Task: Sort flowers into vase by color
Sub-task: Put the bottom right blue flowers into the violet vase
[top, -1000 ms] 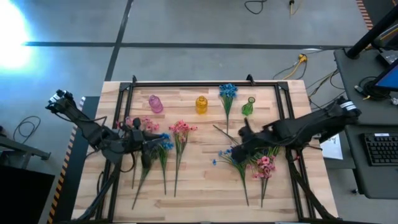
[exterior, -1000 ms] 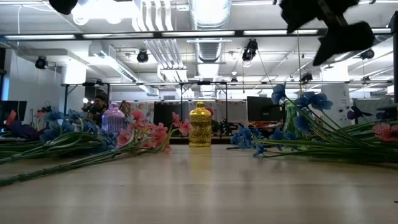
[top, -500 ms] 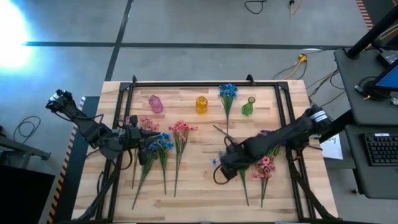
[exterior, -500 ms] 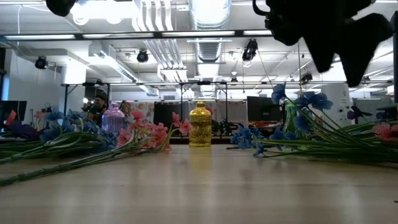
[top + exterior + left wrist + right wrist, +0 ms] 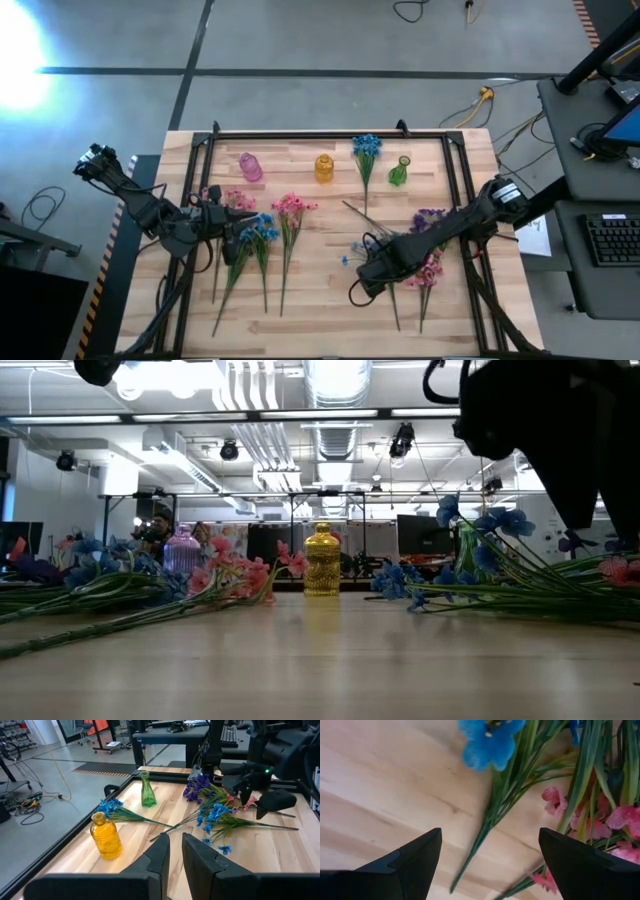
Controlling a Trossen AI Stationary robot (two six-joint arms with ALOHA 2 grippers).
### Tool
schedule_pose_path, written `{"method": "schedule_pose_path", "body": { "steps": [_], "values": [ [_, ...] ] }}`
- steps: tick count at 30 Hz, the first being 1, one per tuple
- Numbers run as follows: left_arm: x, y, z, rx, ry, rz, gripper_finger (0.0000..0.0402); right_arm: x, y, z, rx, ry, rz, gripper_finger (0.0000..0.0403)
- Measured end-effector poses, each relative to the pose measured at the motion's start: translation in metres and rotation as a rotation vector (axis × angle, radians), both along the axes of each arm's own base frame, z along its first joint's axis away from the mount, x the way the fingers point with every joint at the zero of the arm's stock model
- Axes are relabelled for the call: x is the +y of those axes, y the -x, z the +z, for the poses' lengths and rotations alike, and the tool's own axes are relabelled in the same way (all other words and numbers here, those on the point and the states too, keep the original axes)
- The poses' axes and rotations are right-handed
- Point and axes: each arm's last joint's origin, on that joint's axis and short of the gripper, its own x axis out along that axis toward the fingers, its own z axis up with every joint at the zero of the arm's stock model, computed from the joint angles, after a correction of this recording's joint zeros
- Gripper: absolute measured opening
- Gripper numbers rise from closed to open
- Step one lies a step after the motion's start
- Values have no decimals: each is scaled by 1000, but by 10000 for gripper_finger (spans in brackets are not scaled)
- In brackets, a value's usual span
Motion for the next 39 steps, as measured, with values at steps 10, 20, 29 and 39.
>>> {"method": "schedule_pose_path", "body": {
  "steps": [10,20,29,39],
  "values": [
    [0,0,0,4,-14,-3,36,-7,-4,-37,-50,-16,-33,324],
    [0,0,0,6,-20,-4,36,-9,-6,-55,-113,-55,-43,324],
    [1,0,0,-7,-40,43,36,-10,-7,-62,-146,-46,-12,297],
    [1,0,0,-7,-41,44,36,-17,-7,-93,-22,-5,-12,133]
  ]
}}
